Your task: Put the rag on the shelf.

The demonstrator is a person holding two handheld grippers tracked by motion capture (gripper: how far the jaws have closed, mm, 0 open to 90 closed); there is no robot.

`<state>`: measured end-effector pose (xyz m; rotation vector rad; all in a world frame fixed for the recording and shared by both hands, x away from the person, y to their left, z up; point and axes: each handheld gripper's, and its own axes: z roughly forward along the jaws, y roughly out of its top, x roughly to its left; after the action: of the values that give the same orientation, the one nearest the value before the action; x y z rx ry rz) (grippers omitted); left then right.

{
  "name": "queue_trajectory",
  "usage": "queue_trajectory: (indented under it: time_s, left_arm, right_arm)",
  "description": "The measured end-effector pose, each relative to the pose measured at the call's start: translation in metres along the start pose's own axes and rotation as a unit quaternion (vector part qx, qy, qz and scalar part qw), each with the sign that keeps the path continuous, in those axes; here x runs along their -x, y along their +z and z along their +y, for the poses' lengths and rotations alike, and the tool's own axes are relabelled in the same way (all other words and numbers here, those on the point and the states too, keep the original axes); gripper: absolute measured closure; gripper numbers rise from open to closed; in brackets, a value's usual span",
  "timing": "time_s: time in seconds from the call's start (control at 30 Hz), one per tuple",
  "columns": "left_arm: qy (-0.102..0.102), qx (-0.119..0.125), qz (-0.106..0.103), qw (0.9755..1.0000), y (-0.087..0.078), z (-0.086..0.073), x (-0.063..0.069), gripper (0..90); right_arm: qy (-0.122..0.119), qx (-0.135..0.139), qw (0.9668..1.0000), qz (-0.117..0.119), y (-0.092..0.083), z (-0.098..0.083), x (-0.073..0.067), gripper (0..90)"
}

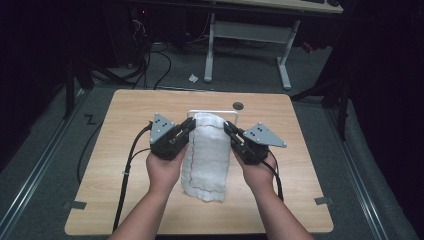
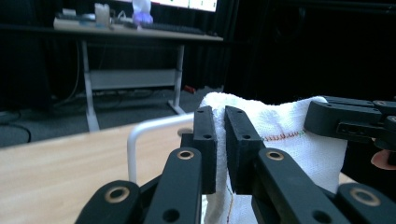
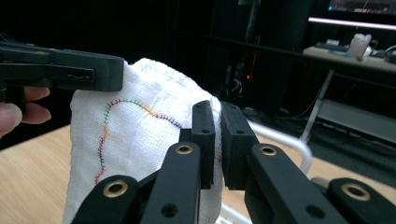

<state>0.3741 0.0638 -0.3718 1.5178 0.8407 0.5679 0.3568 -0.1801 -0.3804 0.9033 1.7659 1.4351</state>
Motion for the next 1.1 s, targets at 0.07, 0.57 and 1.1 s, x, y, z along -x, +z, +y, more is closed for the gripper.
queue_trajectory:
  time_s: [0.07,0.57,1.1]
  left_arm:
    - [0.01,0.004,0.0,0.9999,0.001,0.007,0.002,83.8]
    - [0.028,0.028,-0.007,0.9992,0.012,0.054,0.003,83.9]
    - [0.033,0.031,-0.003,0.999,0.032,0.078,-0.008,84.4]
  right_arm:
    - [-0.003,0.006,1.0,-0.001,-0.002,0.007,0.001,85.8]
    - [-0.011,0.039,0.9991,-0.012,-0.009,0.059,0.02,85.9]
    - [0.004,0.048,0.9983,-0.033,0.008,0.078,0.043,86.0]
